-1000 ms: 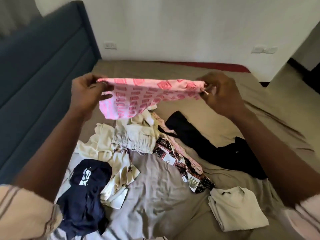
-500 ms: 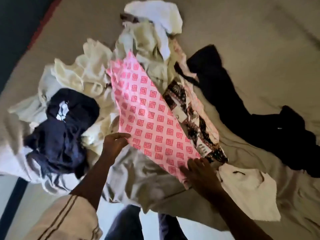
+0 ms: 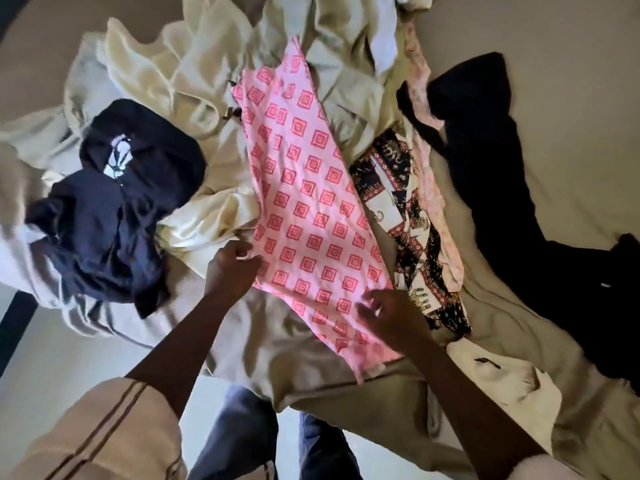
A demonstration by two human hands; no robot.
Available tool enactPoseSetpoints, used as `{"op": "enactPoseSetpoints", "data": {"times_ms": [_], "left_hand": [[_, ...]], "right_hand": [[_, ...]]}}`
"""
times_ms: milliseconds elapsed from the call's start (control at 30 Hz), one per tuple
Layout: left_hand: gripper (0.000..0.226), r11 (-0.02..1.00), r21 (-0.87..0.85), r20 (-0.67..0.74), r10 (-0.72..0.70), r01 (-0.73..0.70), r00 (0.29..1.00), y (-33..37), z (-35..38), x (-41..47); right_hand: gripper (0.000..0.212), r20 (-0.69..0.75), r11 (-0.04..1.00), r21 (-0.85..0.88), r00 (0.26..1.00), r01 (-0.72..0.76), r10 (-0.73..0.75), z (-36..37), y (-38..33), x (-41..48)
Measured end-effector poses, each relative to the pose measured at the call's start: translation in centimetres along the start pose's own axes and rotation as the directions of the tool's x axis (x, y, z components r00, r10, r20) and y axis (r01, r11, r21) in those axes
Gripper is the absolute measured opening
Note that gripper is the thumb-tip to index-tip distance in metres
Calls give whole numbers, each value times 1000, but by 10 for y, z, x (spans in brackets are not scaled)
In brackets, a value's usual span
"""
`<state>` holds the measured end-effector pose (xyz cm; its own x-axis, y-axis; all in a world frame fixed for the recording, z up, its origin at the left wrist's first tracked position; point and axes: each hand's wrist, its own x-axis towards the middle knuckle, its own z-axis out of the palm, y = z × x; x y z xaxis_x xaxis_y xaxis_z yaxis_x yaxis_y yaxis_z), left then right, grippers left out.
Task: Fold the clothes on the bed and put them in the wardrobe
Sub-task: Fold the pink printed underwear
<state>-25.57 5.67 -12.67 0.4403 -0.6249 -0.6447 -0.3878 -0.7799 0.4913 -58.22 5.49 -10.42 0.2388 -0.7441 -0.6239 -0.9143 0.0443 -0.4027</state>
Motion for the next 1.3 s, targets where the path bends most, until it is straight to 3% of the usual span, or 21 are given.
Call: {"op": "enactPoseSetpoints", "data": {"times_ms": [67,167,233,300,400,467,567,667,767,900,967,1000,1067,1100,1167,1233,1300], "left_hand": [[31,998,21,-63,67,-66,996,10,-1,4],[17,934,235,-225,321,-269,920,33,-10,21],[16,882,231,-286,466,-411,837,61,-19,36],[27,873,115,-359,481,-474,800,91,-29,70],[61,965,-61,-301,227,-256,926,134,-39,143],[67,993,-64,-204,82,-97,976,160,-41,183],[37,989,-150,-154,-25,1,988,181,-45,219],[17,832,-545,-86,-180,105,980,178,-52,243],[16,664,-728,52,-195,171,979,173,-62,248],[23,658,-729,226,-27,188,974,172,-77,235],[28,667,-735,259,106,124,960,172,-83,218],[30,663,-747,242,204,48,949,171,-84,206],[26,688,-704,175,405,-174,897,168,-79,172],[22,706,-627,149,523,-329,839,164,-74,153],[21,645,-341,169,757,-684,631,150,-58,122],[43,439,-67,334,856,-896,395,129,-36,102],[58,261,135,490,821,-956,293,103,-11,88]], "right_hand": [[19,-144,991,118,986,-62,79,-16,-16,30],[13,-245,953,283,952,-110,182,-39,-53,88],[21,-249,926,364,947,-102,202,-50,-80,120],[39,-263,930,359,947,-80,183,-53,-103,150],[55,-379,944,327,908,-48,178,-56,-128,183],[58,-469,939,341,856,-53,218,-55,-135,204],[56,-510,902,424,800,-85,316,-54,-137,225],[52,-519,857,512,774,-59,363,-47,-130,239],[51,-558,852,524,751,-11,352,-44,-125,242],[39,-593,820,572,702,23,394,-43,-132,232],[27,-497,674,736,731,68,468,-50,-142,223],[22,-386,526,847,771,78,506,-58,-147,217],[21,-39,115,993,889,-15,456,-71,-155,203],[29,98,-55,995,927,-83,363,-74,-154,193],[53,195,-252,956,965,-148,175,-70,-144,177],[79,203,-406,896,979,-181,10,-62,-133,162],[87,176,-490,848,980,-201,-97,-54,-121,147]]}}
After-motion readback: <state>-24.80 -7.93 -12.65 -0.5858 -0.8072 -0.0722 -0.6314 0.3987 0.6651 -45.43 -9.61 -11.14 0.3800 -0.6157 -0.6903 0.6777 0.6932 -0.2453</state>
